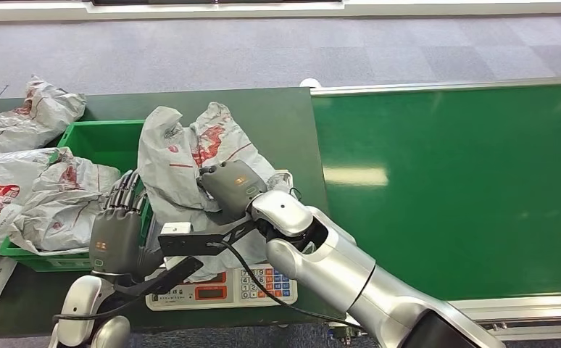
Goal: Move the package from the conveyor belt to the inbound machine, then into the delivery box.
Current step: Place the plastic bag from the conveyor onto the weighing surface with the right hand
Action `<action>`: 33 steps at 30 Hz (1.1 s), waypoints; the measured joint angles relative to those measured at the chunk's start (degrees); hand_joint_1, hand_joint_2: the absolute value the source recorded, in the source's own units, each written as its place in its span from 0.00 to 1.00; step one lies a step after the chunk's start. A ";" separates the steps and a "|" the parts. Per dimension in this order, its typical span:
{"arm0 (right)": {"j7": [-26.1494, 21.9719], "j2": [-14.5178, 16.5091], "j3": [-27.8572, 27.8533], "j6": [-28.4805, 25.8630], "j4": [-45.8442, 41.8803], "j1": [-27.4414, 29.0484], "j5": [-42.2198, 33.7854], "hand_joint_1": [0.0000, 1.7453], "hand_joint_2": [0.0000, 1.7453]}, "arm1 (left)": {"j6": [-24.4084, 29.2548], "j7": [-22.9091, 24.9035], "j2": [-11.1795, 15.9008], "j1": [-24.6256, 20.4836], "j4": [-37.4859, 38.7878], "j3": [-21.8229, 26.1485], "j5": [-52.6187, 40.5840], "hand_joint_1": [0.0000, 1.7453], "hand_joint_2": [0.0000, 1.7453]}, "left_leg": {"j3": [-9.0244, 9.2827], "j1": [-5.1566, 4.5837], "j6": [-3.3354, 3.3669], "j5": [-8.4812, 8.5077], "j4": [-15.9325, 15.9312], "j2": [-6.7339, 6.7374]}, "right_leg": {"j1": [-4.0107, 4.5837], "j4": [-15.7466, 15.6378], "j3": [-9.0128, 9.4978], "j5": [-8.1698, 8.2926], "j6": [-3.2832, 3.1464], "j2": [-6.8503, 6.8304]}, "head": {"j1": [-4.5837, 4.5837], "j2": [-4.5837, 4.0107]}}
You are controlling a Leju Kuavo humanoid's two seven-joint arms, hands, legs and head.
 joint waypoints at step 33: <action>-0.70 0.31 -0.68 5.45 8.96 -7.77 -6.56 0.00 0.00 | 25.26 -26.98 -4.58 -2.14 -12.81 14.23 10.66 0.00 0.00 | -0.08 0.00 -0.05 0.05 0.02 0.04 | -0.01 0.02 -0.11 0.10 -0.13 0.04 | 0.00 0.00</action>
